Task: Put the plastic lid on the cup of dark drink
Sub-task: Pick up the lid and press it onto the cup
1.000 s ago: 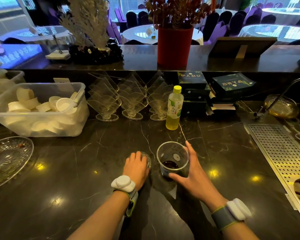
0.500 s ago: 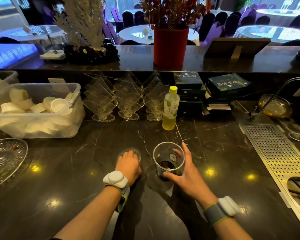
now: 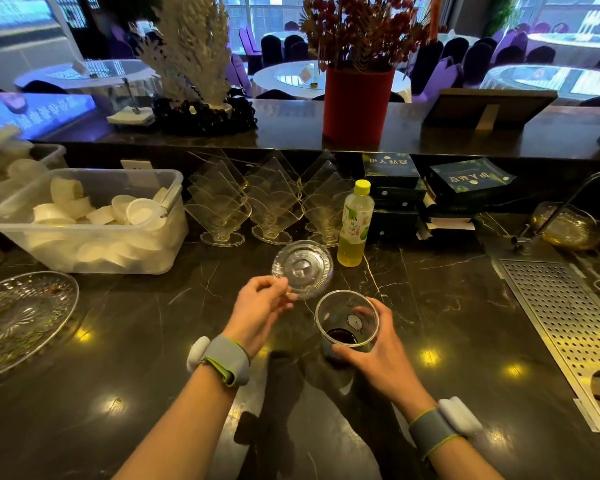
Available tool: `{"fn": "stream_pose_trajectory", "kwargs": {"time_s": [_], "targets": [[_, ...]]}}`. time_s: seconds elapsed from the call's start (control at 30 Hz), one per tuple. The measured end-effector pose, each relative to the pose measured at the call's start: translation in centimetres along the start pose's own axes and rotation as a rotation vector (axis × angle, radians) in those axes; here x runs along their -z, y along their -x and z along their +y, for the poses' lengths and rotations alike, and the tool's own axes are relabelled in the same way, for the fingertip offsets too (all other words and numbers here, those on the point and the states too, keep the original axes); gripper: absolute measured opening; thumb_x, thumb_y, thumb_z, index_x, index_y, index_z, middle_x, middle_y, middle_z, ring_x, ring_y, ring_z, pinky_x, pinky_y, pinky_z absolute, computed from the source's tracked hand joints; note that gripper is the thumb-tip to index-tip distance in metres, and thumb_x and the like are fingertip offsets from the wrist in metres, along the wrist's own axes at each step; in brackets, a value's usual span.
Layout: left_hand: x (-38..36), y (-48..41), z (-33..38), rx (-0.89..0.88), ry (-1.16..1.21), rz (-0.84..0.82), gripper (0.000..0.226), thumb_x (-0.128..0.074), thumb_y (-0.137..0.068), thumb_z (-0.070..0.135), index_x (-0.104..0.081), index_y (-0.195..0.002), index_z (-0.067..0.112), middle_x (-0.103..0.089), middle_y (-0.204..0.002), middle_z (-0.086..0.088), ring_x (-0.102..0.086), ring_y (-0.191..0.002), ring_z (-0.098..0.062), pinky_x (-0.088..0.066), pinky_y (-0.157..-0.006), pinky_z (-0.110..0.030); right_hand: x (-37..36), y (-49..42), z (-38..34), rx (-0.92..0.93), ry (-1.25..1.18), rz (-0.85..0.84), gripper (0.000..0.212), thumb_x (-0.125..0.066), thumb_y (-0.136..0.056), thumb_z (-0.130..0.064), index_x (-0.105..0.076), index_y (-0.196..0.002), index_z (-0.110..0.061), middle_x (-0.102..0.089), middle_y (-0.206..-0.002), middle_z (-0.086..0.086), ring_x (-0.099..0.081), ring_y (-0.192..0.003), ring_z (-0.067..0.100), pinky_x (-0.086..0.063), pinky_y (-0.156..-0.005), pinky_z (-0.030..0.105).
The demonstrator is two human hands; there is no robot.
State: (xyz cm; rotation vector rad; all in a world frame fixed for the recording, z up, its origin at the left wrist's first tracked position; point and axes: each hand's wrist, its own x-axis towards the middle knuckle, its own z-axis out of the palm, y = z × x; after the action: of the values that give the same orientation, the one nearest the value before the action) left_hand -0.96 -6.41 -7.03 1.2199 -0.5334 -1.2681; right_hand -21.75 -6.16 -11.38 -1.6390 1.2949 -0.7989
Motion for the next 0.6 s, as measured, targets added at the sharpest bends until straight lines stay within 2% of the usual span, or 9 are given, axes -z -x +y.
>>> {"fn": "stream_pose_trajectory", "kwargs": {"time_s": [0.1, 0.2, 0.27, 0.37, 0.6], "targets": [[-0.6, 1.1, -0.5, 0.124, -0.003, -0.148, 0.006, -0.054, -0.089, 0.003, -0.05, -0.09, 0.007, -0.06, -0.071, -0.009, -0.067, -0.056, -0.012, -0.055, -0.053, -0.018, -0.1, -0.1, 0.0, 0.004, -0.012, -0.002, 0.094, -0.085, -0.058, -0.033, -0.026, -0.13, -0.036, -0.051, -0.124, -0.014, -0.05, -0.116, 0.004, -0.036, -0.094, 0.017], [-0.9, 1.7, -1.5, 0.194, -0.127, -0.17, 0.011, -0.058, -0.088, 0.003, -0.047, -0.086, 0.008, -0.06, -0.065, -0.01, -0.065, -0.048, -0.011, -0.054, -0.048, -0.019, -0.2, 0.0, -0.2, 0.013, -0.028, -0.008, 0.093, -0.086, -0.058, -0.029, -0.027, -0.13, -0.035, -0.049, -0.116, -0.022, -0.05, -0.111, 0.0, -0.037, -0.086, 0.009], [-0.9, 1.8, -1.7, 0.227, -0.218, -0.193, 0.012, -0.06, -0.087, 0.007, -0.048, -0.088, 0.009, -0.062, -0.063, -0.006, -0.065, -0.049, -0.009, -0.054, -0.049, -0.019, -0.3, 0.0, -0.3, 0.027, -0.03, -0.003, 0.092, -0.086, -0.057, -0.03, -0.028, -0.129, -0.036, -0.049, -0.116, -0.023, -0.05, -0.109, -0.004, -0.038, -0.085, 0.008], [-1.1, 2.1, -1.4, 0.224, -0.329, -0.231, 0.014, -0.061, -0.086, 0.008, -0.049, -0.091, 0.007, -0.061, -0.069, -0.009, -0.064, -0.048, -0.008, -0.053, -0.048, -0.018, -0.6, 0.1, -0.5, 0.048, -0.038, 0.004, 0.091, -0.087, -0.056, -0.029, -0.029, -0.127, -0.037, -0.051, -0.119, -0.019, -0.05, -0.11, -0.008, -0.04, -0.086, 0.008], [-2.6, 2.5, -2.0, 0.154, -0.394, -0.263, 0.021, -0.061, -0.086, 0.003, -0.041, -0.084, 0.008, -0.056, -0.063, -0.012, -0.062, -0.04, -0.008, -0.052, -0.039, -0.017, 0.0, 1.0, -0.5, 0.03, -0.102, 0.006, 0.097, -0.087, -0.053, -0.04, -0.027, -0.129, -0.038, -0.052, -0.12, -0.019, -0.049, -0.113, -0.01, -0.041, -0.087, 0.011]]}}
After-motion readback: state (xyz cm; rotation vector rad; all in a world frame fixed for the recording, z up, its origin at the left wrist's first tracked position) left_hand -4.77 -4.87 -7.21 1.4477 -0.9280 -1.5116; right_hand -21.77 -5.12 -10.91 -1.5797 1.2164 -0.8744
